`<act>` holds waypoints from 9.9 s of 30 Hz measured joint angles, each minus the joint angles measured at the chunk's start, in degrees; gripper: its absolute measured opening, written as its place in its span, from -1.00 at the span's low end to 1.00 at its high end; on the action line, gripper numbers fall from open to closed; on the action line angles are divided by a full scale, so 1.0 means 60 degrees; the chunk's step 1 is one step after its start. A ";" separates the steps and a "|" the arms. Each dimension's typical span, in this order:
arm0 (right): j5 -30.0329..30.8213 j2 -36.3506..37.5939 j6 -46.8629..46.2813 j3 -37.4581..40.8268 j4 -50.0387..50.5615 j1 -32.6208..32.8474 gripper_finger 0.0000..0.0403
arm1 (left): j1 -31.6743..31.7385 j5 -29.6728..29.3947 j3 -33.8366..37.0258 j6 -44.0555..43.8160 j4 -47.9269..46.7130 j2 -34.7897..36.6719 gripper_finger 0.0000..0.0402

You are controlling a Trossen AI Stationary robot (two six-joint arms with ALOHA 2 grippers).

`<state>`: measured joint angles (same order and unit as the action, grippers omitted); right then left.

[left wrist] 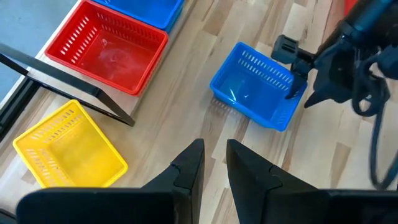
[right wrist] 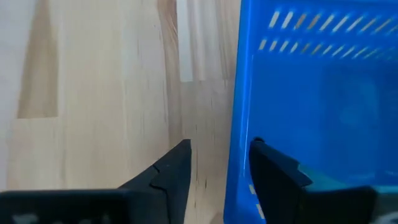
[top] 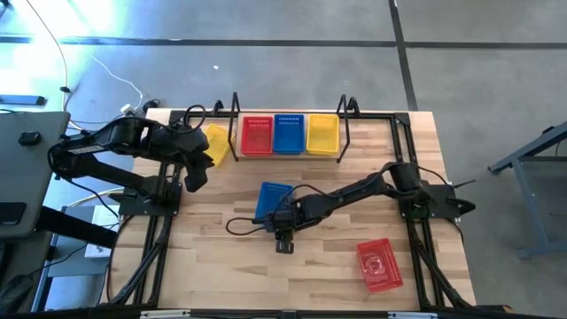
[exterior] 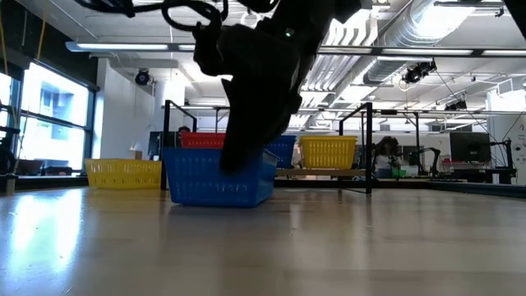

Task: Stack baskets on shelf by color
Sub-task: Stack the blue bin on top of the blue bin on the shelf, then stack the yellow bin on top of the yellow bin on the shelf

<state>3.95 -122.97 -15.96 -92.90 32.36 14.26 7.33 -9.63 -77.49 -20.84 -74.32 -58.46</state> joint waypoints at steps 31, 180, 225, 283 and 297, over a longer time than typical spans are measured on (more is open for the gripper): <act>0.1133 0.1801 0.1021 -0.0004 0.0932 -0.0118 -1.00 | 0.0003 0.0006 0.0000 0.0182 0.0004 -0.0004 -0.70; 0.2104 0.2702 0.5659 -0.2476 0.3598 -0.5344 -0.43 | 0.1507 -0.0250 0.0216 -0.1497 -0.1581 0.0011 -0.40; 0.1997 0.2694 0.5919 -0.2776 0.3780 -0.6778 -0.43 | 0.0597 -0.0770 0.6266 0.0080 0.4009 0.0102 -0.40; 0.1126 0.2691 0.5631 -0.2776 0.3777 -0.7206 -0.43 | 0.2842 -0.3491 0.6258 0.0390 0.4310 -0.3993 -0.95; 0.1133 0.2691 0.5201 -0.2772 0.3780 -0.7202 -0.43 | 0.2625 -0.3560 0.6092 -0.0220 0.3828 -0.3655 -0.99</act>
<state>10.74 -106.83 15.25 -109.54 55.05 -28.95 23.08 -30.99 -40.94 -22.16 -51.36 -80.39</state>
